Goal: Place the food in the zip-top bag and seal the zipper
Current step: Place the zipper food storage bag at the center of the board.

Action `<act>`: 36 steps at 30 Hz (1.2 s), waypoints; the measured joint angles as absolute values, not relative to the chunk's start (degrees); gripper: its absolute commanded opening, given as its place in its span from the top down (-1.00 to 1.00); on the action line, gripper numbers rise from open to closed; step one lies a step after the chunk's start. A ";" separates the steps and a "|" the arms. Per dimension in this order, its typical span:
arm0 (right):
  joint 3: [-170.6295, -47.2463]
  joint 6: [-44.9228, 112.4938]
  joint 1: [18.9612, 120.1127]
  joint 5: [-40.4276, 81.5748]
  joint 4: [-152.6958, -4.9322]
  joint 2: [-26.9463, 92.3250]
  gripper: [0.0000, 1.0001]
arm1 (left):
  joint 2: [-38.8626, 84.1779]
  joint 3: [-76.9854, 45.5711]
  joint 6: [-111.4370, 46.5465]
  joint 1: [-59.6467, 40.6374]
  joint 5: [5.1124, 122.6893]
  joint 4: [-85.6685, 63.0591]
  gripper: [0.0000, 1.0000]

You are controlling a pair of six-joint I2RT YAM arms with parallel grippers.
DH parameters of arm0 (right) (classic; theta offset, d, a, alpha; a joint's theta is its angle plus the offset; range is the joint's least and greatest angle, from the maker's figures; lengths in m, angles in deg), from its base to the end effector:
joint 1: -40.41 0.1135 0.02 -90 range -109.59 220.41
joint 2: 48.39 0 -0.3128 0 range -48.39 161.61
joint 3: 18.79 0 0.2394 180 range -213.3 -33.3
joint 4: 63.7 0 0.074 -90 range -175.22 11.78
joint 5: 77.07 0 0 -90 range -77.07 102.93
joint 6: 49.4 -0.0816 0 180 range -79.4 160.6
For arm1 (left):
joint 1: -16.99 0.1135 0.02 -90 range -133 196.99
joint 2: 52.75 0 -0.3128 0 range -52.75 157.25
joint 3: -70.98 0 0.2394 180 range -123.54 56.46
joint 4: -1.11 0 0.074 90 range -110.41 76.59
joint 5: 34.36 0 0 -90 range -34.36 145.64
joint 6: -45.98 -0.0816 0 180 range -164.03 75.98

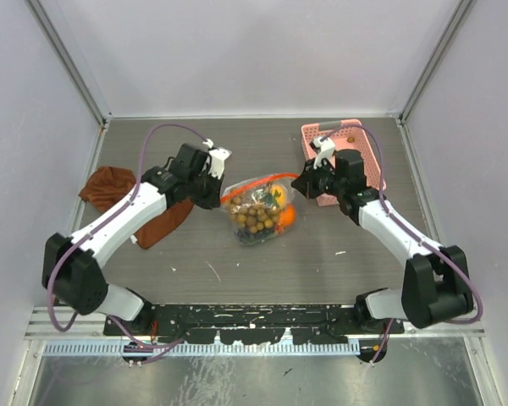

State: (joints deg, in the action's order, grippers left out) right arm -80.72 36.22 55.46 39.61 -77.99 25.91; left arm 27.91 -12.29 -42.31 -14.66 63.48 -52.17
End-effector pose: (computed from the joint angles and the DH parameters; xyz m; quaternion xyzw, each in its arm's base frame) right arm 0.2807 0.1134 0.2974 -0.1976 0.8133 0.2798 0.4704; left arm 0.2551 -0.1703 0.3133 0.2649 0.9016 -0.1580 0.3031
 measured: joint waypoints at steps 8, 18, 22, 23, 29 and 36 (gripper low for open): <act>-88.22 33.92 55.17 35.59 -73.51 36.53 0.16 | 41.97 -20.68 -37.57 -10.34 60.57 -49.18 1.00; -88.94 32.61 55.17 28.77 -74.58 32.32 -0.29 | 45.57 -19.46 -31.03 -7.67 62.12 -49.55 0.93; -88.57 32.59 55.17 26.17 -76.72 25.54 -0.41 | 44.20 -15.15 -28.60 -7.12 63.76 -50.10 0.86; -88.37 32.46 55.17 25.58 -77.20 23.59 -0.45 | 43.48 -14.02 -28.19 -7.08 64.11 -50.47 0.84; -84.94 31.80 55.17 21.45 -80.13 12.49 -0.60 | 34.80 -8.14 -25.94 -7.02 65.03 -51.78 0.80; -82.86 32.06 55.13 16.72 -85.70 4.05 -0.99 | 24.26 -2.76 -23.05 -6.75 65.36 -51.43 0.57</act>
State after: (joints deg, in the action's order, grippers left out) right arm -82.86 32.06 55.13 16.72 -85.70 4.05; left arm 24.26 -2.76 -23.05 -6.75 65.36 -51.43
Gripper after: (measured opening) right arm 0.886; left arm 0.157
